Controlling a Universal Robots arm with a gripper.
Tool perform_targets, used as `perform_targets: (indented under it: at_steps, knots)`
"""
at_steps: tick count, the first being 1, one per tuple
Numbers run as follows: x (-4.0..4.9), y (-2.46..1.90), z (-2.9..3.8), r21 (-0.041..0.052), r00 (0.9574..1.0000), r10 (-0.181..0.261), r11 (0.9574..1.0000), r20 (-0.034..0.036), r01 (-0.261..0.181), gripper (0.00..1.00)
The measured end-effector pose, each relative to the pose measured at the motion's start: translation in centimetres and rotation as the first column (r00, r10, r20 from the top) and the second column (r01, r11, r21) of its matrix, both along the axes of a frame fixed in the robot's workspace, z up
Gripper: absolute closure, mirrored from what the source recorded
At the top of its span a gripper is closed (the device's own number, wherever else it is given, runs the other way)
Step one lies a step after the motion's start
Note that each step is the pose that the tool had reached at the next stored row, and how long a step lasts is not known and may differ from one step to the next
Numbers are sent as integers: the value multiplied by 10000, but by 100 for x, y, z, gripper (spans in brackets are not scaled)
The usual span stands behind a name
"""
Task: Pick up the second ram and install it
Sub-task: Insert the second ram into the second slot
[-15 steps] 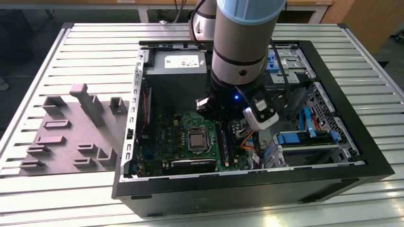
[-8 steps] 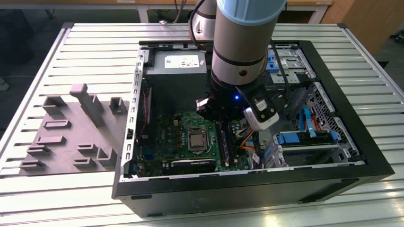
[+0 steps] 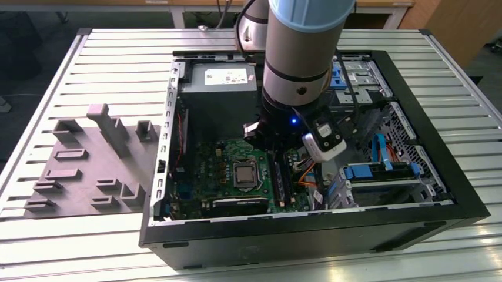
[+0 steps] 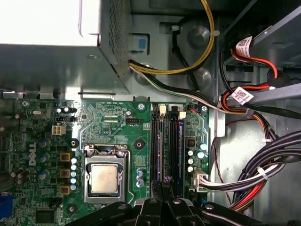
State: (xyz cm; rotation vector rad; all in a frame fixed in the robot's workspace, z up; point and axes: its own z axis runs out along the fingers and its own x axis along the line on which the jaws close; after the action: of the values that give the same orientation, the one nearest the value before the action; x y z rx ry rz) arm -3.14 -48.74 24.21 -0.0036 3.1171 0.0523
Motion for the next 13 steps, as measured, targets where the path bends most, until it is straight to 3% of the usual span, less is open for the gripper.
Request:
perform_targets:
  at_steps: [13]
  knots:
    - [0, 45, -40, 4, 10000, -4, 10000, 0, 4, 88]
